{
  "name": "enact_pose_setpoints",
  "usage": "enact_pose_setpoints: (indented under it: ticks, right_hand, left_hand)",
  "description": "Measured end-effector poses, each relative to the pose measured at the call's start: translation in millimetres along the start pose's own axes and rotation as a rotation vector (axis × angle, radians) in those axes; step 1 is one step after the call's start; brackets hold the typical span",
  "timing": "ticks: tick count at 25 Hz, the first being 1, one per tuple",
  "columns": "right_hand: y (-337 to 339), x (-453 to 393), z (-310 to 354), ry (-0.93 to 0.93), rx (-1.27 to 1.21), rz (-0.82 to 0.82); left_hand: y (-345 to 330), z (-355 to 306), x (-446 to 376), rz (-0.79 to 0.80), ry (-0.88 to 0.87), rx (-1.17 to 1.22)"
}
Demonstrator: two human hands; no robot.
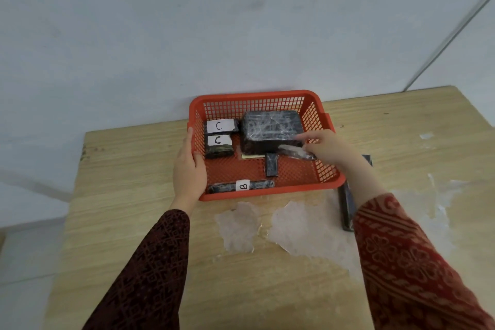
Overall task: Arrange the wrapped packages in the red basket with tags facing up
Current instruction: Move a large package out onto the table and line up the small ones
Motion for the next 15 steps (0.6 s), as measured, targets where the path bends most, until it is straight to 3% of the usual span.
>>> enact_pose_setpoints:
  ticks: [3,6,8,11,15]
  right_hand:
    - [-24,-2,-4,-0.135,-0.672,0.273]
    - [-67,-24,2,-0.169,-0.853,0.31]
    - [-89,-38,14,-0.122,-0.825,0.279]
    - [-104,-55,24,-0.042,-0.508,0.207]
    - [-129,-64,32,-0.095,-0.415,0.285]
  left_hand:
    - [0,-1,0,-0.008,0.002,-0.018]
    - [1,-3,2,0.0,0.015,-0.036]
    - [1,-4,3,-0.007,0.022,-0.049]
    - [0,-7,3,-0.007,0.012,-0.044]
    - [-2,-3,0,-0.01,0.006,-0.039]
Point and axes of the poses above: each hand's wrist, its own x-axis away from the middle knuckle, its own y-axis out of the back of the hand, z = x × y, the point moved 2 cm from there along -x, towards the middle knuckle, and after that the axes turned 5 degrees about z, right-handed, at the moved point
